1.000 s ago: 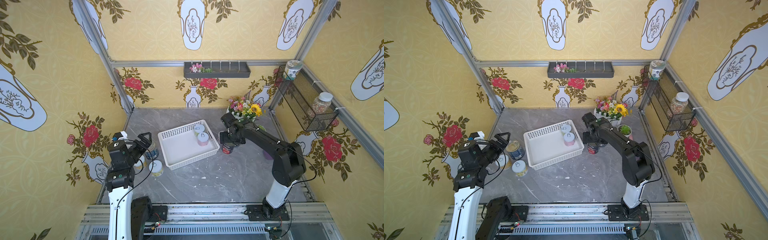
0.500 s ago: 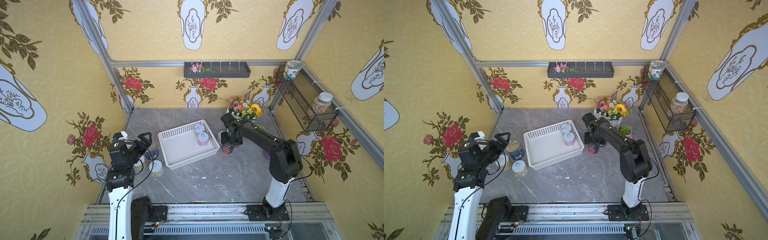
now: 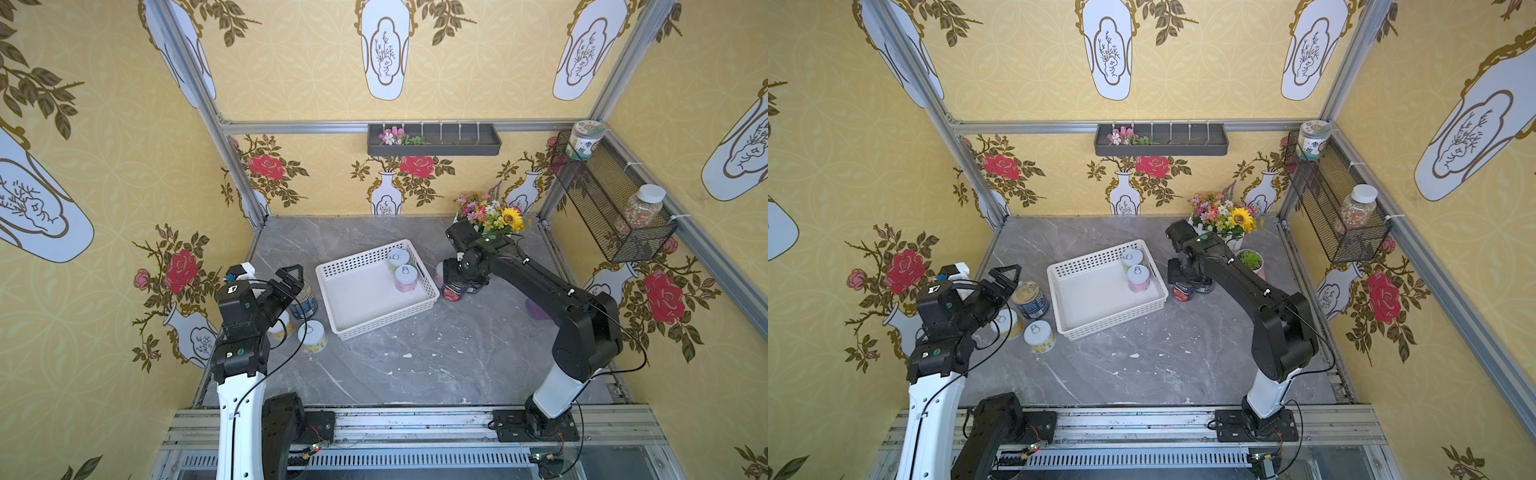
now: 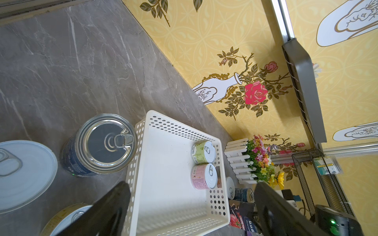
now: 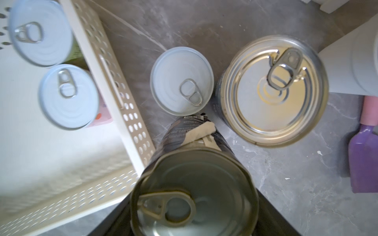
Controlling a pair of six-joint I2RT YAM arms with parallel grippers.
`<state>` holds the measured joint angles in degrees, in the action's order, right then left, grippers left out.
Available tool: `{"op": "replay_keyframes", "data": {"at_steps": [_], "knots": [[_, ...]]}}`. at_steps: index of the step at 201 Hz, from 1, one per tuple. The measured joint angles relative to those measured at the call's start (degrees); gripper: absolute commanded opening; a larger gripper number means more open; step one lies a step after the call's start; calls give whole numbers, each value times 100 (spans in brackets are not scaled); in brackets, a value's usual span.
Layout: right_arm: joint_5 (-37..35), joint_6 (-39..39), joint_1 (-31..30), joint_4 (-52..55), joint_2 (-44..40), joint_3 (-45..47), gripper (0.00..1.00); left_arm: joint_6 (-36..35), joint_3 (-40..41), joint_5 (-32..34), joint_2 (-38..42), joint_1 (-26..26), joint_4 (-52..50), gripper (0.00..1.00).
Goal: Put the canned food in the basket
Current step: Pick up the canned food from the center of the board, then place the canned food in the basket.
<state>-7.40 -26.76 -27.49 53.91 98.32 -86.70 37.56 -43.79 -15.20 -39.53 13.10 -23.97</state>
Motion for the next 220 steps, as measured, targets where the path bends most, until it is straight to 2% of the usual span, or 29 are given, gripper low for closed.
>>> {"op": "replay_keyframes", "data": {"at_steps": [56, 113, 140, 220], "knots": [[-216, -46, -1071, 573, -63, -1021, 66, -2, 0, 2, -9, 0, -2, 100], [-400, -214, -1910, 898, 444, -1987, 66, -4, 0, 2, 7, 0, -2, 100], [-343, -278, -2068, 907, 726, -1989, 66, -4, 0, 2, 13, 0, -2, 100], [-557, -254, -1945, 323, 1255, -1926, 66, -4, -2, 2, 11, 0, -2, 100]]}}
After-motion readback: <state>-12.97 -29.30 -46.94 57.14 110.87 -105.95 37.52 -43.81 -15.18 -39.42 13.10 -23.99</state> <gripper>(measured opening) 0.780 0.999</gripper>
